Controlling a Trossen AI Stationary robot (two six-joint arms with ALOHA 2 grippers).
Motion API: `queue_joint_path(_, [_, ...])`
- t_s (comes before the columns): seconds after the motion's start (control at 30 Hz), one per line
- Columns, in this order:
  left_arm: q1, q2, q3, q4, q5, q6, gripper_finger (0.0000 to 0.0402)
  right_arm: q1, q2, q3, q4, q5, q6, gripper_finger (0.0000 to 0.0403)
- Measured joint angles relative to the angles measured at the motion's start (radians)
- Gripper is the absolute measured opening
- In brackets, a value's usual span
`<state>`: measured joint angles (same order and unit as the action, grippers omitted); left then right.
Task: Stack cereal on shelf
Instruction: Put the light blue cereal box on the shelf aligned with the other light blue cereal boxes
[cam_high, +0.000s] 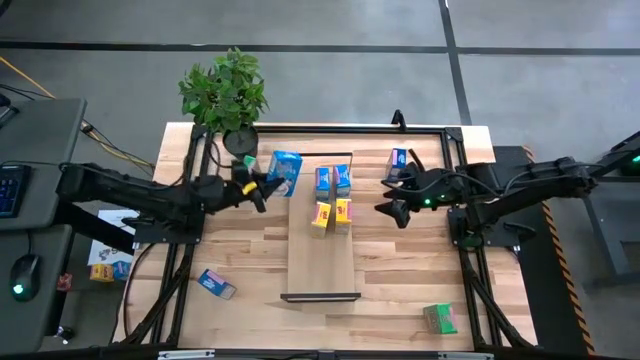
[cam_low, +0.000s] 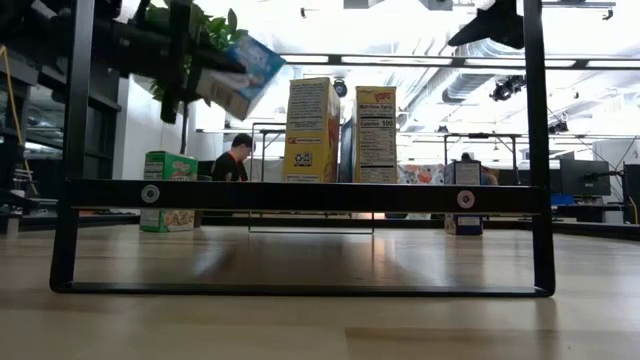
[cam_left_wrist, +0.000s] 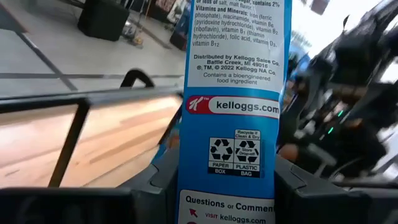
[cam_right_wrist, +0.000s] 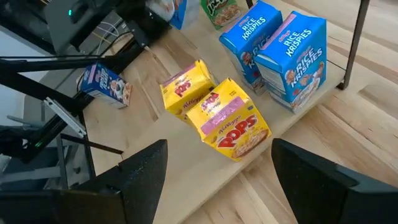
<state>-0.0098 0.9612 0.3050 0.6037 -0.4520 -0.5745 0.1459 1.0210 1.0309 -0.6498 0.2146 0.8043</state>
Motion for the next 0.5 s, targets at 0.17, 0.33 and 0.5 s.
queue_joint_path(0.17, [-0.059,0.12,0.0,0.003,-0.106,0.043,0.0133,0.0,0.023,0.0,0.06,0.0,0.017,0.028])
queue_joint_path(0.33, [-0.054,0.259,0.0,0.026,-0.229,0.048,0.0133,0.0,0.026,0.0,0.146,0.007,0.069,0.028])
queue_joint_path(0.5, [-0.032,0.37,0.0,0.148,-0.166,0.076,0.0134,0.0,0.026,0.001,0.19,0.04,0.086,0.028])
